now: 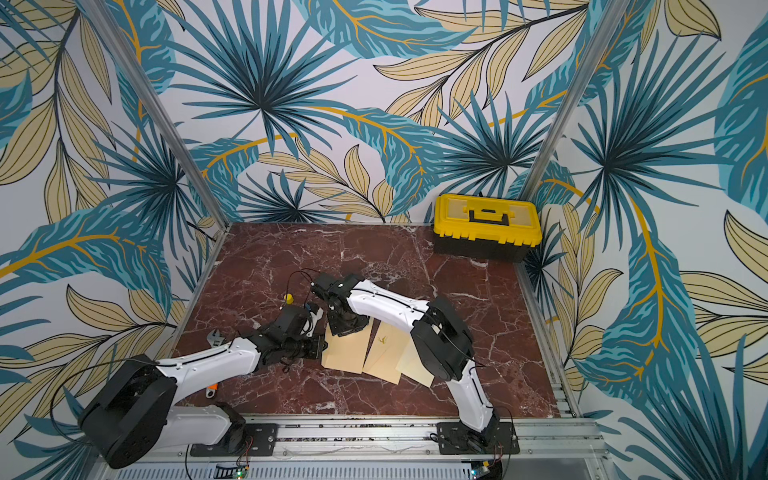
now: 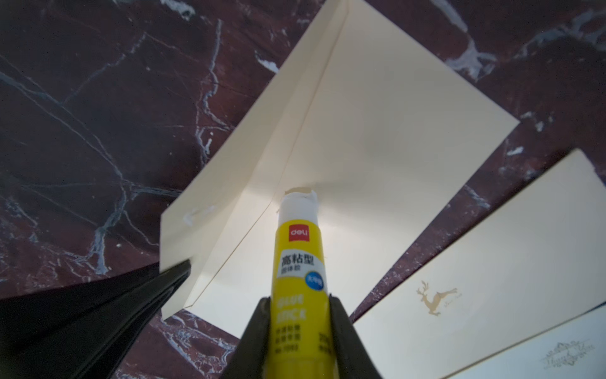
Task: Seal the envelope with a glue stick
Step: Apply the envelope at the center of the board.
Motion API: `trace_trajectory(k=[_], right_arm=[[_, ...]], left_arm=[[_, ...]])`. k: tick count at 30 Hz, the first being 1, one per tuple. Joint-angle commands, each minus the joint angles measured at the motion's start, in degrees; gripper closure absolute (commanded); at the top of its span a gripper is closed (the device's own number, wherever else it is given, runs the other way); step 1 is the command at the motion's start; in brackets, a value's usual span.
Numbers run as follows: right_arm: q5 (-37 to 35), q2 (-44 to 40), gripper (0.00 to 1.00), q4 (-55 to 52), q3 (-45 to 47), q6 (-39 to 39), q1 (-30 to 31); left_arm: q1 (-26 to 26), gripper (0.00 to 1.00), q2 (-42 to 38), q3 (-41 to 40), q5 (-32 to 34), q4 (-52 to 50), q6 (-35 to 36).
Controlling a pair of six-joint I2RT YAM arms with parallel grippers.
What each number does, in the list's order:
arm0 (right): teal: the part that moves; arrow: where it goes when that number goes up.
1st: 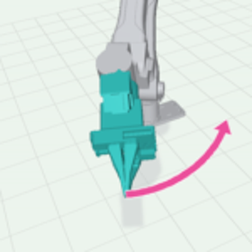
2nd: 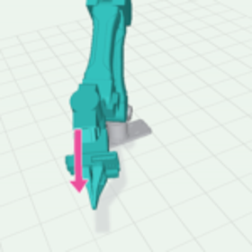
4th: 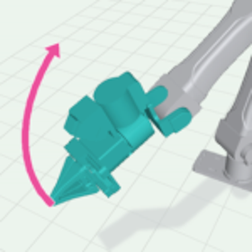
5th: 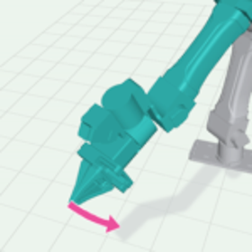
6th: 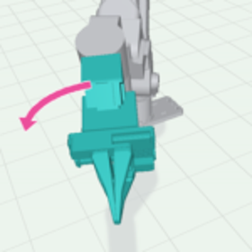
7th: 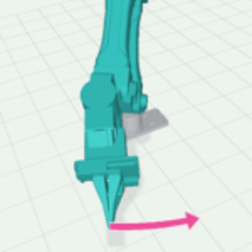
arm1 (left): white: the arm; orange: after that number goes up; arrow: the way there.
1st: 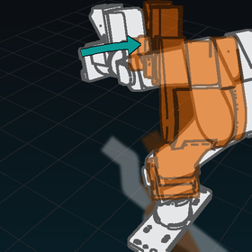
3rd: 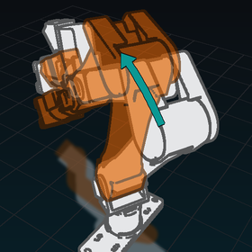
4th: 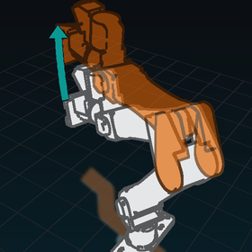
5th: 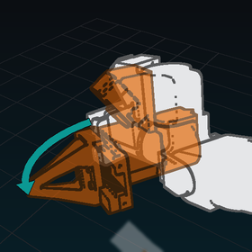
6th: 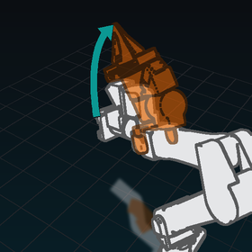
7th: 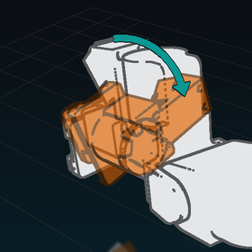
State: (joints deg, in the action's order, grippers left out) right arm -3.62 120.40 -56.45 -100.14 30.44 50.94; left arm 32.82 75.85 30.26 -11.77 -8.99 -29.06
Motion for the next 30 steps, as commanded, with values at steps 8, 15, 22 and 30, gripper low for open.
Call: trace_trajectory(k=[8,15,22,30], right_arm=[[-6.3,2.7,1.00,-0.1,0.4,0.7,-1.0],[-5.5,3.9,1.00,1.2,0.0,0.7,-1.2],[-4.0,6.7,1.00,-0.6,-4.6,-0.5,-2.1],[4.4,4.9,1.00,-7.8,-3.4,-3.0,-2.3]], left_arm=[[-0.3,1.00,0.4,-0.9,-1.1,0.7,0.0],[-0.4,1.00,0.8,-1.1,-2.2,1.3,0.1],[-0.3,1.00,0.9,-1.3,-2.3,1.4,0.1],[-0.3,1.00,1.0,-1.0,-1.4,1.2,-0.1]])
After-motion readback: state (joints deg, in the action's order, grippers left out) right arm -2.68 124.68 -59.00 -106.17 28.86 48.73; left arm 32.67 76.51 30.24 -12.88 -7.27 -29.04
